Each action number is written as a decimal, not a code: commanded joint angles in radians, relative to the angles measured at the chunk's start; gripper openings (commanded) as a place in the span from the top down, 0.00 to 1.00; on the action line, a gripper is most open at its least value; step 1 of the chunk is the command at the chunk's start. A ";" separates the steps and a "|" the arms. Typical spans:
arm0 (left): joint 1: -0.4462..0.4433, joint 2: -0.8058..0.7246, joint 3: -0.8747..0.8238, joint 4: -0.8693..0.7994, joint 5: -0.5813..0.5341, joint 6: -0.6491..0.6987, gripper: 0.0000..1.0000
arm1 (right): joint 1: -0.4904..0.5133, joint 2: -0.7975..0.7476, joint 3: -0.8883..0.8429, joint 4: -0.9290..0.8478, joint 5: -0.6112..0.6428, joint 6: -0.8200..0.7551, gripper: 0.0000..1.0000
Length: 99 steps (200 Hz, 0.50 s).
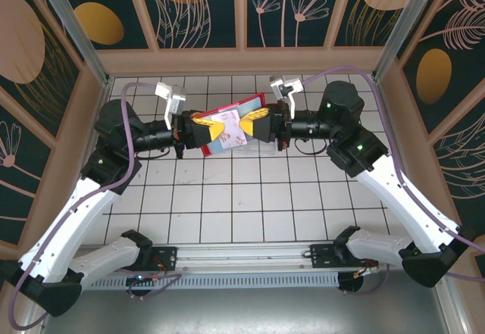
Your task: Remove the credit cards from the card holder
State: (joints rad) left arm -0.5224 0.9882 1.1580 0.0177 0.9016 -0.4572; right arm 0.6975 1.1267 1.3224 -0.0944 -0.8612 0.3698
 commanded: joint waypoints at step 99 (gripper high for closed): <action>0.006 -0.023 0.019 0.016 0.027 -0.015 0.80 | -0.007 -0.070 0.020 -0.044 0.140 -0.061 1.00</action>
State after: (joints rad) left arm -0.5220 0.9871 1.1580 0.0113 0.9020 -0.4679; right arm 0.6994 1.0927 1.3235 -0.1356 -0.7696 0.3378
